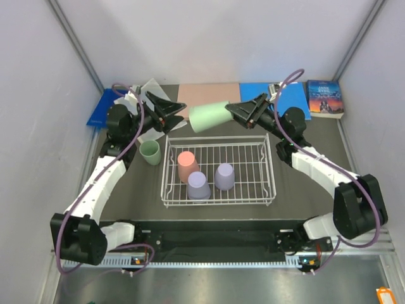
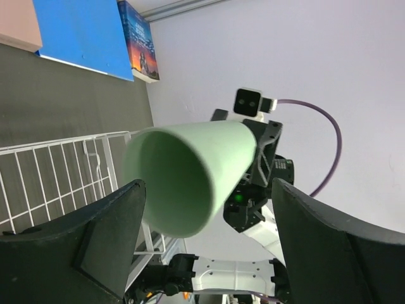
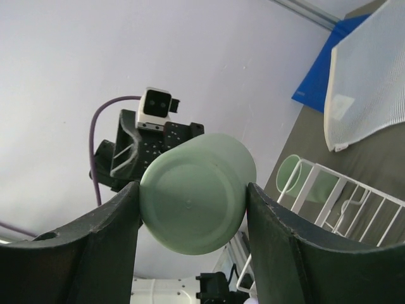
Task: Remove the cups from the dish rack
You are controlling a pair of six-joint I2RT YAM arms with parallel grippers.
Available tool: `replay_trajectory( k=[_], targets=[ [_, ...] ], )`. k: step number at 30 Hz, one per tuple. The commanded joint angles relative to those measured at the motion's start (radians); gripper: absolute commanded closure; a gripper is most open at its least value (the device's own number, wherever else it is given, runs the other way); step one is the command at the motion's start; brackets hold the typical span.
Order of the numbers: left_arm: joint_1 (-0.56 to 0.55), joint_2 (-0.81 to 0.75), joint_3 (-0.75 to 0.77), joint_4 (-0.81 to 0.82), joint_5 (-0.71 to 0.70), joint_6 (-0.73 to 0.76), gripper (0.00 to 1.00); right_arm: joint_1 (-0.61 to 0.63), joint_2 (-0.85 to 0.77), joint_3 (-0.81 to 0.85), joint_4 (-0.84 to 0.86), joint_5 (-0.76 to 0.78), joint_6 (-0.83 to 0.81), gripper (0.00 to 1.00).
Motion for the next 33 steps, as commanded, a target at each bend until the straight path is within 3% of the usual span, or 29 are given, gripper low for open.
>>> replay_trajectory(
  k=[1, 11, 14, 15, 16, 18, 19, 21, 22, 24, 28, 29, 33],
  targets=[
    [-0.017, -0.031, -0.026, 0.129, 0.016, -0.032, 0.15, 0.053, 0.067, 0.070, 0.096, -0.018, 0.010, 1.00],
    [-0.062, -0.052, -0.025, 0.139, 0.008, -0.009, 0.17, 0.126, 0.162, 0.151, 0.136, -0.020, 0.021, 1.00],
    [-0.062, -0.058, -0.031, 0.132, 0.002, -0.001, 0.34, 0.130, 0.162, 0.140, 0.149, -0.021, 0.026, 1.00],
    [-0.062, -0.061, -0.031, 0.123, -0.001, 0.011, 0.45, 0.130, 0.156, 0.130, 0.140, -0.023, 0.023, 1.00],
    [-0.060, -0.063, -0.025, 0.091, -0.011, 0.019, 0.69, 0.130, 0.147, 0.126, 0.129, -0.024, 0.018, 1.00],
    [-0.062, -0.060, -0.014, 0.041, -0.025, 0.051, 1.00, 0.130, 0.136, 0.120, 0.103, -0.032, -0.011, 1.00],
    [-0.060, -0.058, -0.005, 0.002, -0.033, 0.063, 1.00, 0.130, 0.122, 0.122, 0.065, -0.033, -0.023, 0.97],
    [-0.060, -0.055, 0.009, -0.044, -0.047, 0.098, 1.00, 0.129, 0.110, 0.134, 0.000, -0.032, -0.071, 0.80],
    [-0.059, -0.055, 0.029, -0.078, -0.071, 0.115, 1.00, 0.129, 0.095, 0.140, -0.070, -0.030, -0.091, 0.56],
    [-0.060, -0.048, 0.092, -0.205, -0.103, 0.186, 1.00, 0.127, 0.070, 0.175, -0.190, -0.003, -0.175, 0.31],
    [-0.060, -0.008, 0.289, -0.575, -0.275, 0.380, 1.00, 0.129, 0.045, 0.310, -0.610, 0.136, -0.385, 0.08],
    [-0.060, 0.009, 0.334, -0.720, -0.371, 0.451, 1.00, 0.133, 0.048, 0.397, -0.803, 0.242, -0.492, 0.05],
    [-0.060, 0.047, 0.562, -0.972, -0.645, 0.583, 1.00, 0.159, 0.058, 0.557, -1.124, 0.520, -0.667, 0.00]
  ],
)
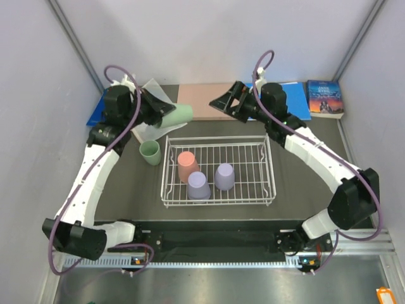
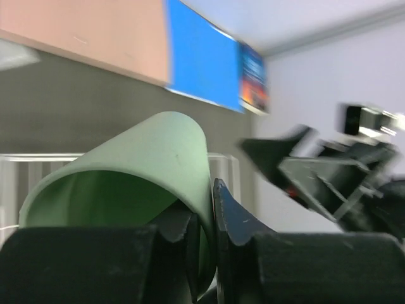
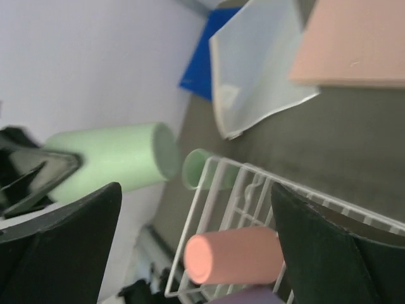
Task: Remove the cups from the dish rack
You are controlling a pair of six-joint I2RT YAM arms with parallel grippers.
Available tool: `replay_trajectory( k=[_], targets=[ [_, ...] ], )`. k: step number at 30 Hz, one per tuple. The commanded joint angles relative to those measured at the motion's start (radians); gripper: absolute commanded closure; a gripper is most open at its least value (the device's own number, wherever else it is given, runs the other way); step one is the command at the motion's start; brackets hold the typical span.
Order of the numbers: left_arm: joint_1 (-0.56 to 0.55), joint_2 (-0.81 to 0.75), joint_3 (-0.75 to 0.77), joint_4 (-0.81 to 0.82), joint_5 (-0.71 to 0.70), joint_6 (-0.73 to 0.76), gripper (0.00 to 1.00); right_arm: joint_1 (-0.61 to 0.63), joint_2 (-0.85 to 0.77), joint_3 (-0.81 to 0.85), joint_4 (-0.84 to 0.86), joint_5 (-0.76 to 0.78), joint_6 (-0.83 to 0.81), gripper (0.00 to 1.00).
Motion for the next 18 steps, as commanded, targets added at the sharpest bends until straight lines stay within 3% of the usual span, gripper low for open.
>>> replay_trajectory(
  k=[1, 2, 3, 5, 7, 10, 13, 18],
  targets=[
    [0.000, 0.014, 0.233, -0.375, -0.388, 0.232, 1.00, 0.053, -0.049, 0.200, -0.462, 0.380, -0.302, 0.00],
    [0.000, 0.034, 0.263, -0.417, -0.467, 0.261, 1.00, 0.067, -0.046, 0.246, -0.546, 0.539, -0.352, 0.00],
    [0.002, 0.045, 0.314, -0.502, -0.597, 0.272, 1.00, 0.103, -0.034, 0.263, -0.576, 0.619, -0.377, 0.01],
    [0.000, 0.092, 0.350, -0.575, -0.722, 0.307, 1.00, 0.140, -0.022, 0.286, -0.621, 0.820, -0.440, 0.03],
    [0.000, 0.129, 0.377, -0.650, -0.841, 0.337, 1.00, 0.185, -0.028, 0.274, -0.632, 0.929, -0.461, 0.04],
    [0.014, 0.181, 0.348, -0.666, -0.899, 0.363, 1.00, 0.191, -0.031, 0.274, -0.673, 0.941, -0.500, 0.02],
    [0.040, 0.204, 0.296, -0.636, -0.866, 0.390, 1.00, 0.197, -0.003, 0.309, -0.733, 0.945, -0.515, 0.01],
    [0.066, 0.285, 0.256, -0.630, -0.844, 0.390, 1.00, 0.194, -0.038, 0.259, -0.696, 0.895, -0.511, 0.01]
  ],
)
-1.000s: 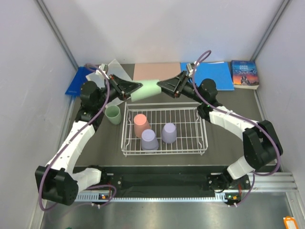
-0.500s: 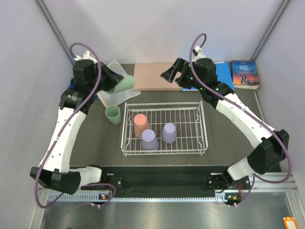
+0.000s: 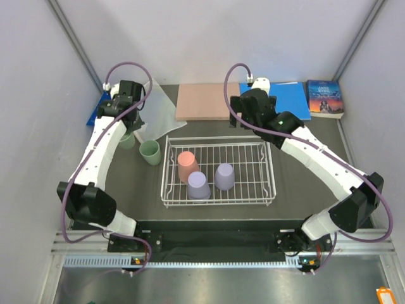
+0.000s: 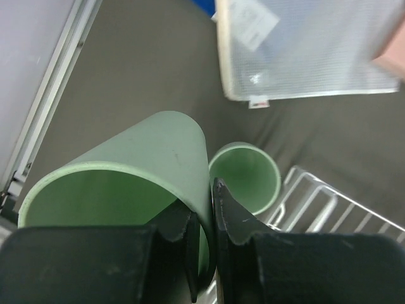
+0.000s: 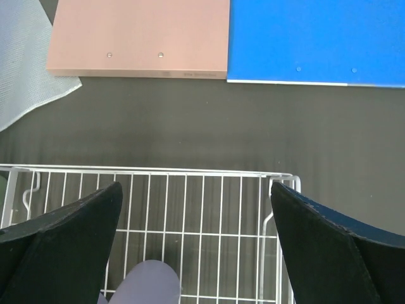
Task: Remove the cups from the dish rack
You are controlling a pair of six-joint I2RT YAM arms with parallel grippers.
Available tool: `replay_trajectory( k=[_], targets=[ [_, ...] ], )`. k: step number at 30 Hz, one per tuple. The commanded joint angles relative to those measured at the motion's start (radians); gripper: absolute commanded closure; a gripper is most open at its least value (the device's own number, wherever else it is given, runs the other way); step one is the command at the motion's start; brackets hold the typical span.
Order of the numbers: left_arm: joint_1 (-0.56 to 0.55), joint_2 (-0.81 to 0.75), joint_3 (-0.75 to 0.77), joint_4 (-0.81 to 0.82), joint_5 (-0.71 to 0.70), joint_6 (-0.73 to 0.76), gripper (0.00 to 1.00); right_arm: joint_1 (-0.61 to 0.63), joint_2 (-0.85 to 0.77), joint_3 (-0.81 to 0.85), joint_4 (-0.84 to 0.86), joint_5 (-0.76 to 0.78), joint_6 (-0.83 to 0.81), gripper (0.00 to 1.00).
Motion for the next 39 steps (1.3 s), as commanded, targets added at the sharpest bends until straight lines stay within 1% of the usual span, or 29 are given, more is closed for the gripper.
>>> replay_trajectory(
  k=[1, 4, 9, 16, 30, 35, 36, 39],
  targets=[
    [0.025, 0.041, -0.023, -0.015, -0.036, 0.031, 1.00, 0.008, -0.029, 0.003, 0.002, 0.020, -0.026, 0.01],
    [0.046, 0.083, -0.038, -0.012, -0.028, 0.020, 1.00, 0.009, -0.038, -0.011, 0.002, 0.006, -0.017, 0.01],
    [0.082, 0.133, -0.075, 0.031, 0.037, 0.015, 1.00, 0.009, -0.053, -0.060, 0.019, -0.023, -0.008, 0.02],
    [0.126, 0.201, -0.136, 0.105, 0.125, -0.002, 1.00, 0.009, -0.043, -0.062, 0.026, -0.045, -0.024, 0.01],
    [0.143, 0.213, -0.247, 0.206, 0.159, -0.009, 1.00, 0.009, 0.011, -0.020, 0.034, -0.089, -0.038, 0.01],
    [0.155, 0.212, -0.271, 0.219, 0.163, -0.012, 1.00, 0.009, 0.016, -0.022, 0.031, -0.101, -0.037, 0.02],
    [0.158, 0.207, -0.271, 0.220, 0.163, -0.015, 0.99, 0.008, 0.017, -0.022, 0.031, -0.103, -0.035, 0.02],
    [0.161, 0.196, -0.267, 0.217, 0.153, -0.014, 0.91, 0.009, 0.019, -0.020, 0.029, -0.108, -0.035, 0.02]
  ],
)
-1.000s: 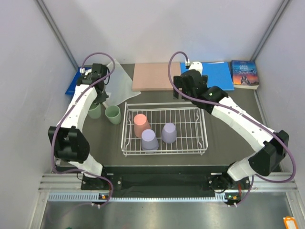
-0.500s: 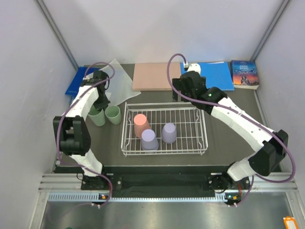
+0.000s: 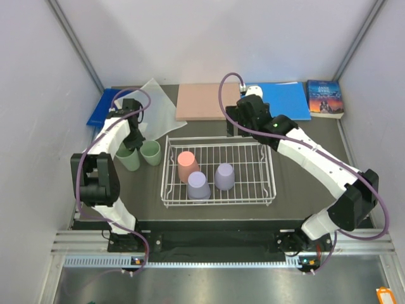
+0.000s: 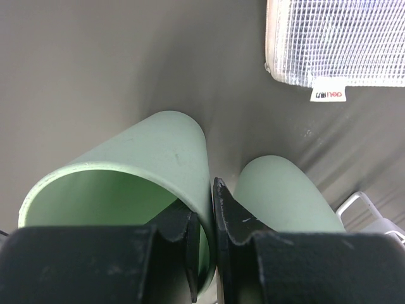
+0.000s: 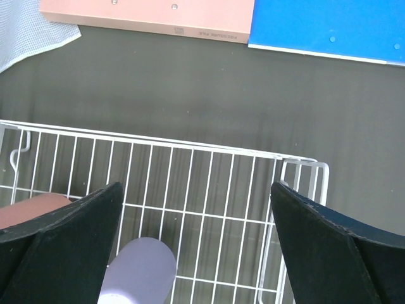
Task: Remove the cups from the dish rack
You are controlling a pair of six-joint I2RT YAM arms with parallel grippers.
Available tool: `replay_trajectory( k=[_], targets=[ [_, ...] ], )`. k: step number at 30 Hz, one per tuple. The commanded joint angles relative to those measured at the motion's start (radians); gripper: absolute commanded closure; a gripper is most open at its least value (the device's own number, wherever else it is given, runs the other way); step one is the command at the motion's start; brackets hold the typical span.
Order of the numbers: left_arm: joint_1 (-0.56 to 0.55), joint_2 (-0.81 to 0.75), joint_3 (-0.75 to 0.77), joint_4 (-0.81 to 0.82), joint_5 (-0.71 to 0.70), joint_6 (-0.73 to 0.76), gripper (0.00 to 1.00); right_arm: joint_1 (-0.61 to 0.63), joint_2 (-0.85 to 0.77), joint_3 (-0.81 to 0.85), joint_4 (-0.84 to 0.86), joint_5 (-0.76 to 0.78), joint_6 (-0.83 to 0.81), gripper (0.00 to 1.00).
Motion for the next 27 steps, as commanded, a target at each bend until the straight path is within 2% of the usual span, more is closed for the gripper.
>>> replay_trajectory(
  k=[1, 7, 10, 11, 14, 16, 21, 23, 27],
  targets=[
    [0.010, -0.033, 0.004, 0.028, -0.010, -0.012, 0.87, 0.008, 0.004, 0.050, 0.025, -0.012, -0.008, 0.02],
    [0.014, -0.056, 0.025, 0.017, -0.021, -0.010, 0.82, 0.008, 0.008, 0.056, 0.030, -0.023, -0.006, 0.02],
    [0.015, -0.071, 0.034, 0.005, -0.030, -0.012, 0.70, 0.010, 0.007, 0.059, 0.031, -0.026, -0.005, 0.02],
    [0.015, -0.077, 0.039, -0.003, -0.036, -0.017, 0.58, 0.010, 0.005, 0.059, 0.034, -0.026, -0.003, 0.02],
    [0.015, -0.110, 0.044, -0.009, -0.059, -0.020, 0.40, 0.012, 0.002, 0.058, 0.034, -0.026, -0.006, 0.02],
    [0.014, -0.128, 0.060, -0.029, -0.075, -0.029, 0.34, 0.013, 0.002, 0.056, 0.034, -0.025, -0.005, 0.02],
    [0.014, -0.195, 0.123, -0.070, -0.143, -0.049, 0.22, 0.019, -0.005, 0.052, 0.036, -0.025, -0.006, 0.02],
    [0.014, -0.217, 0.185, -0.116, -0.153, -0.056, 0.20, 0.019, -0.010, 0.050, 0.039, -0.018, -0.011, 0.02],
    [-0.003, -0.353, 0.200, -0.080, -0.044, -0.063, 0.20, 0.025, -0.016, 0.033, 0.048, -0.018, -0.020, 0.02]
  ],
)
